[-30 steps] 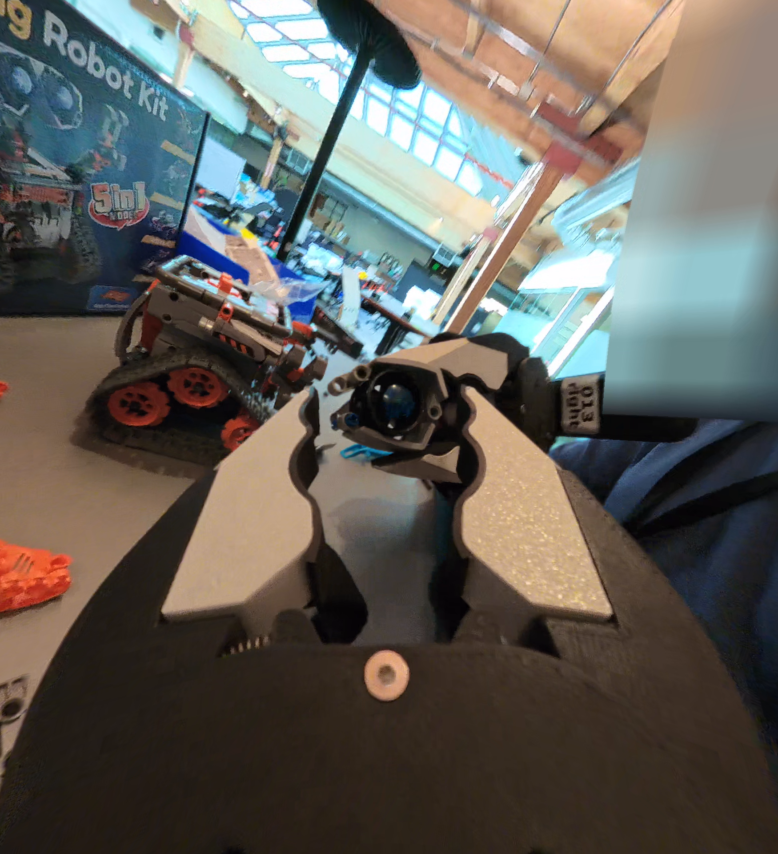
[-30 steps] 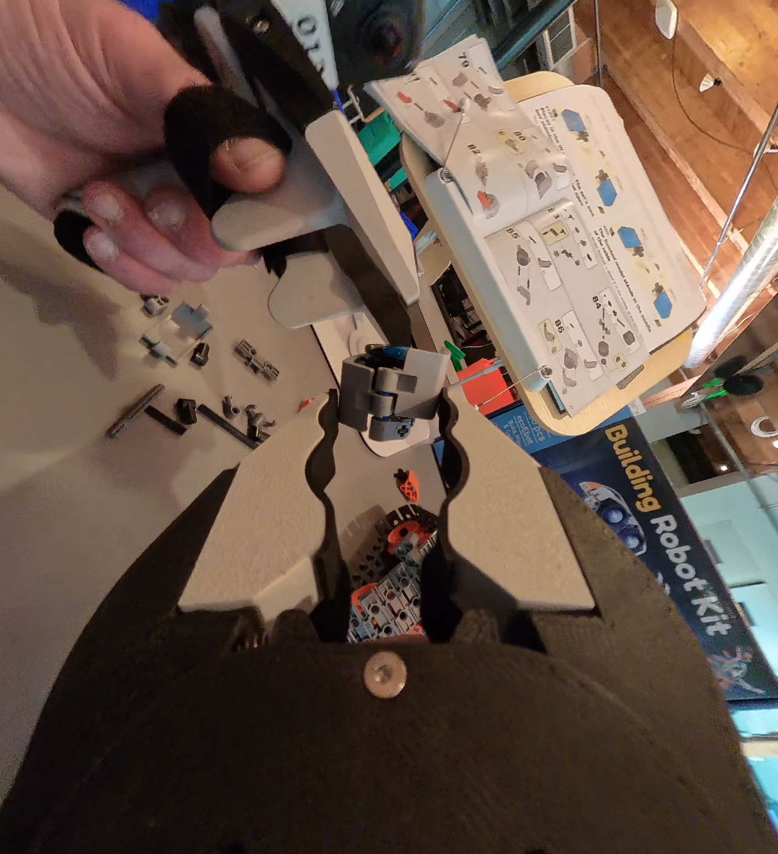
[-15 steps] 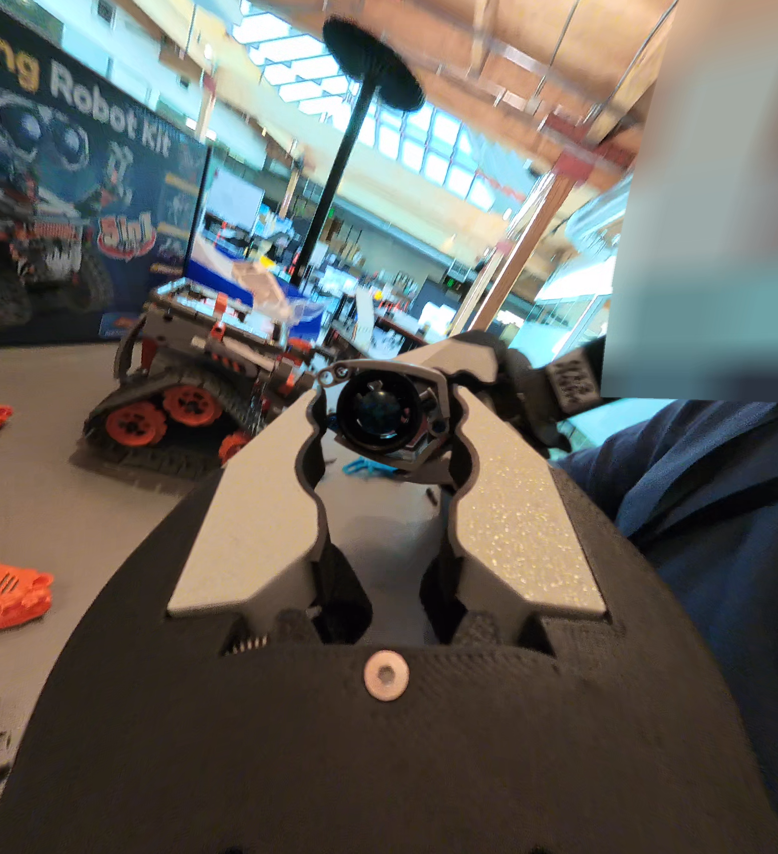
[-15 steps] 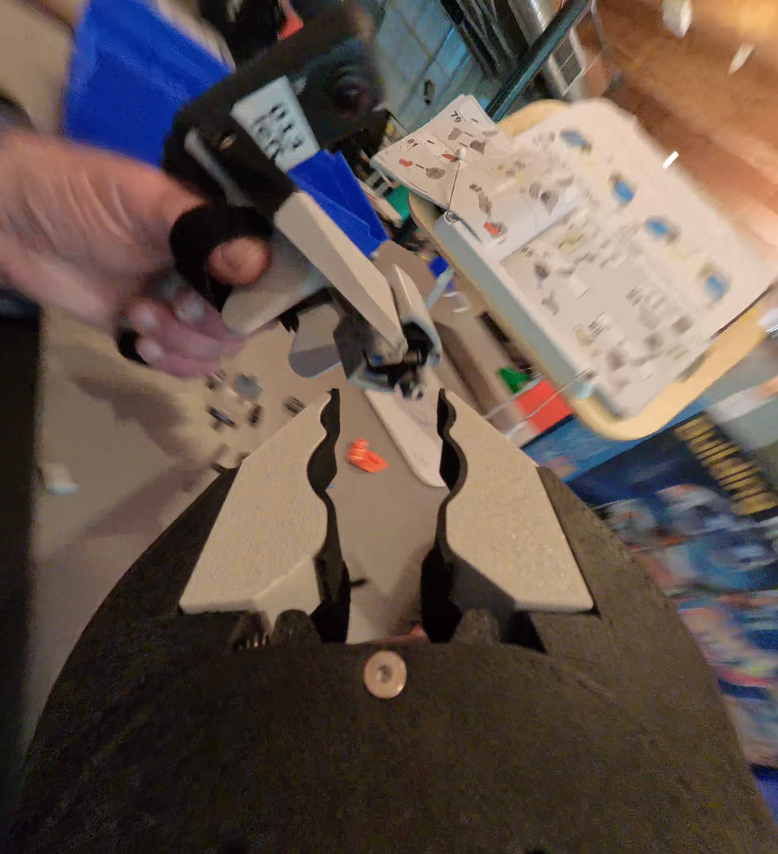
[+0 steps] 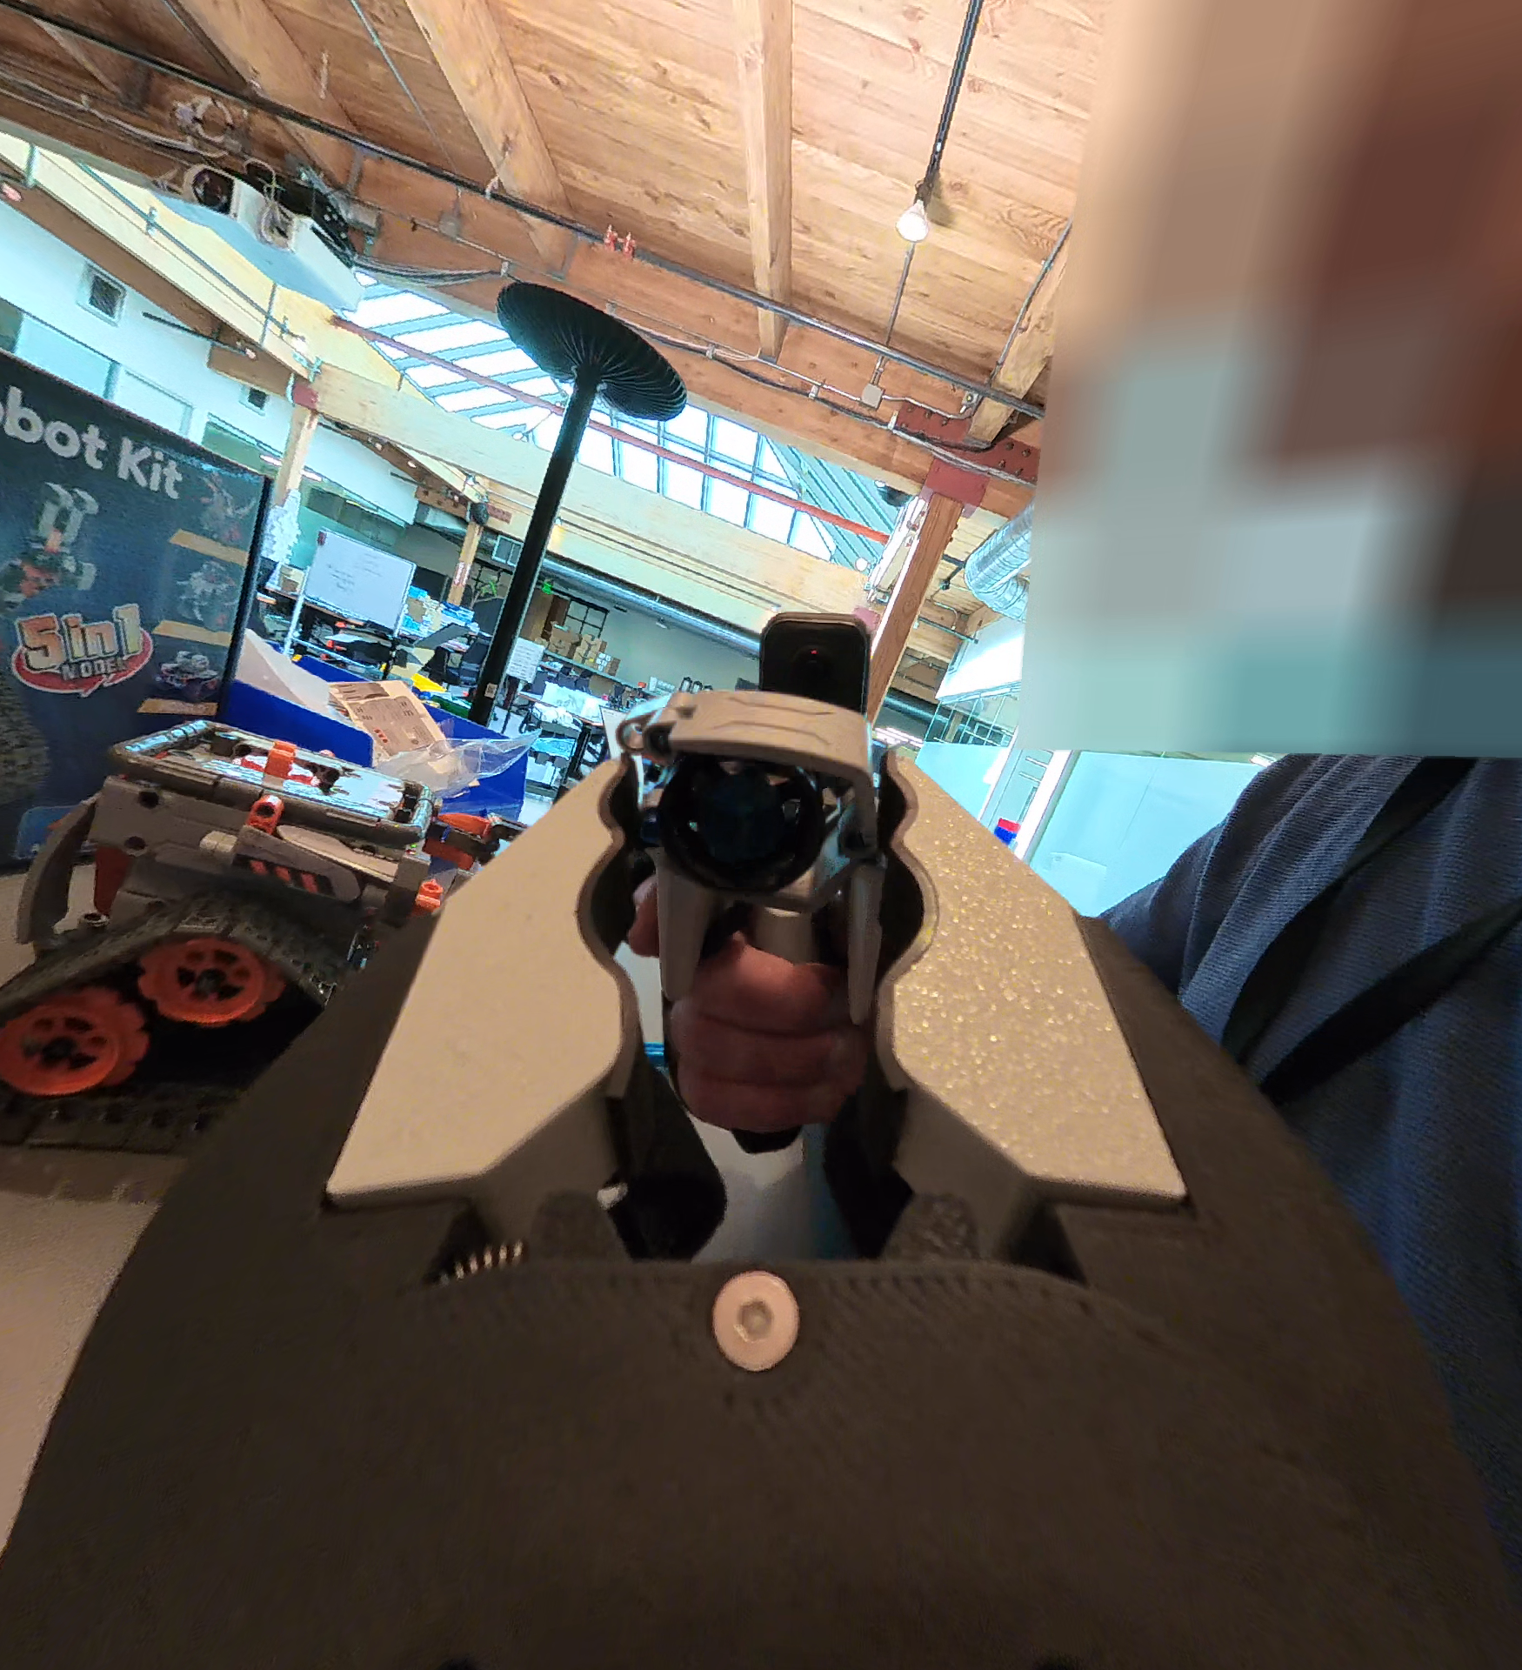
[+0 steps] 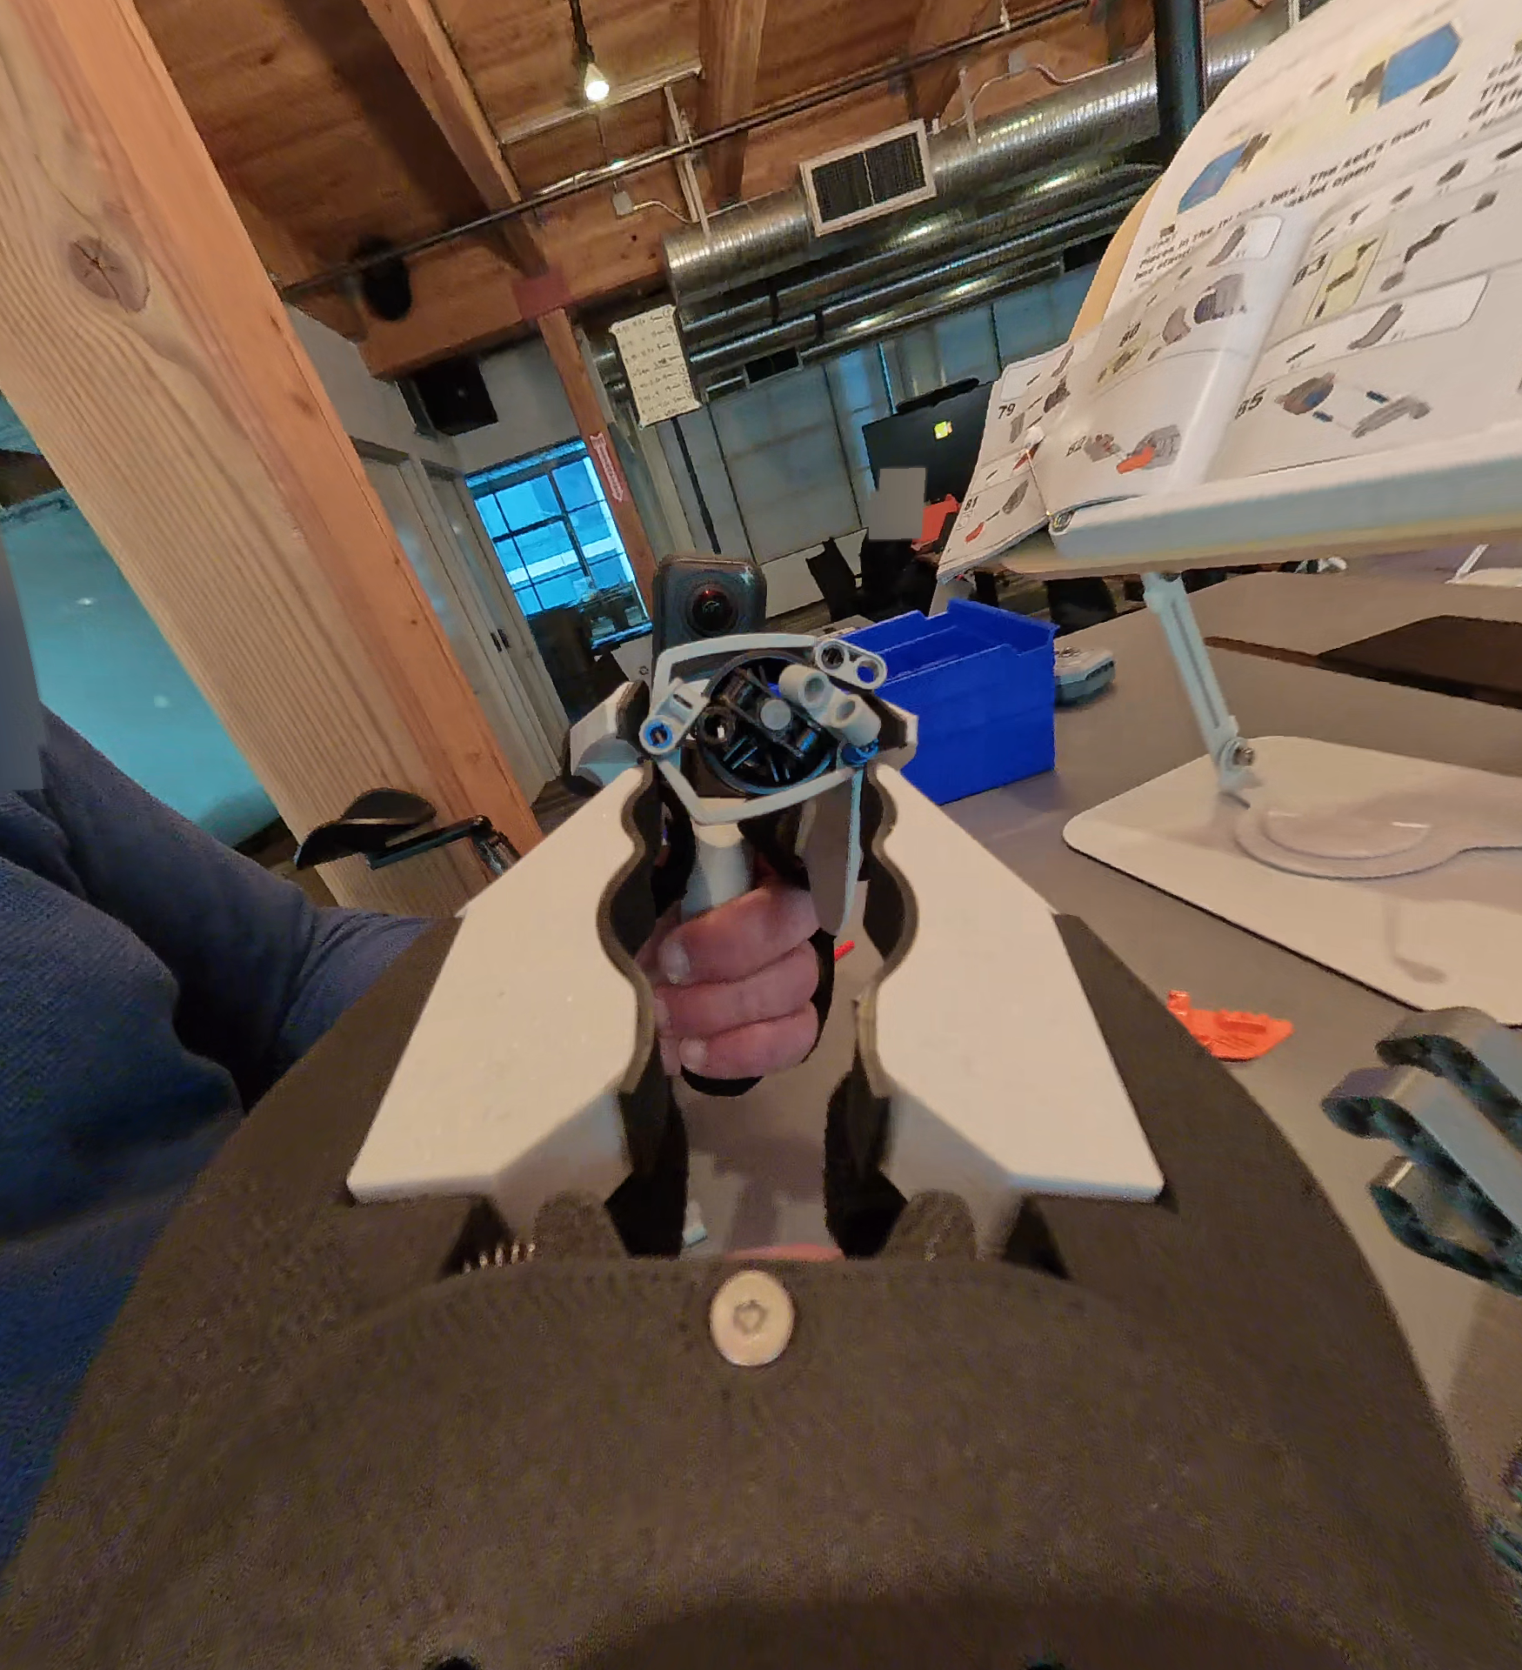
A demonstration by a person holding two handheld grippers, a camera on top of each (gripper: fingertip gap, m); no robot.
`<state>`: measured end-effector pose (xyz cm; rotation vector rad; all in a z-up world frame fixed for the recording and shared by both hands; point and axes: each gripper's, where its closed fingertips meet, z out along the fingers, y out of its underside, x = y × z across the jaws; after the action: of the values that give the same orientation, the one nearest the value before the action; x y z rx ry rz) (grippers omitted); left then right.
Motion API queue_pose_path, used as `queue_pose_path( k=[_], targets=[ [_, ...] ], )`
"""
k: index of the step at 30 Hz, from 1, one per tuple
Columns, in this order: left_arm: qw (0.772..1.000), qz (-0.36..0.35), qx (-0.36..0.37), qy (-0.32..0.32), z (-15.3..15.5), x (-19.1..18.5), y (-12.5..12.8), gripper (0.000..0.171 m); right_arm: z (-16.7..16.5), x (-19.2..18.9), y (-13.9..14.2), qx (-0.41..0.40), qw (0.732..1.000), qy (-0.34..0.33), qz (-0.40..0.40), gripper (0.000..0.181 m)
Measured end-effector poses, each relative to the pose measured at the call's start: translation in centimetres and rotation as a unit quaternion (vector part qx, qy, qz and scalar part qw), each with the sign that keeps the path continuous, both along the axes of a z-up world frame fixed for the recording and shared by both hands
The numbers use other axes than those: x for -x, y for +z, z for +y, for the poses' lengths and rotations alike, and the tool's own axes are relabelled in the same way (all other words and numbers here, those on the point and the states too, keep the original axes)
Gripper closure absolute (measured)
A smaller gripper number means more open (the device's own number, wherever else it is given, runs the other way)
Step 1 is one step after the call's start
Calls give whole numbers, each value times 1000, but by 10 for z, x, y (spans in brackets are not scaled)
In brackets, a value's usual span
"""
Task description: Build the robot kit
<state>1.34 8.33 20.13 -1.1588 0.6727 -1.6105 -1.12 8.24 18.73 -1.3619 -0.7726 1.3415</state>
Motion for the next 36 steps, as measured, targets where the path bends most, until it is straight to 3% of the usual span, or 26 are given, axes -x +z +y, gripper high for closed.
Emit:
queue_pose_path(
  k=[7, 20, 26, 30, 36],
  targets=[
    [999, 7, 19, -24, -1, 0, -7, 122, -1, -5, -3, -77, 995, -20, -63, 147],
    [995, 55, 53, -62, -4, 4, -21, 122, -4, -13, -18, -138, 981, 14, -139, 147],
    [984, 69, 128, -102, 0, 15, -34, 127, -7, -15, -29, -190, 963, 20, -191, 147],
    [974, 104, 153, -129, -5, 12, -49, 132, -10, -12, -47, -241, 936, 23, -255, 147],
    [976, 98, 163, -109, 2, 13, -49, 141, -8, -12, -45, -262, 930, 3, -257, 147]
  ],
)
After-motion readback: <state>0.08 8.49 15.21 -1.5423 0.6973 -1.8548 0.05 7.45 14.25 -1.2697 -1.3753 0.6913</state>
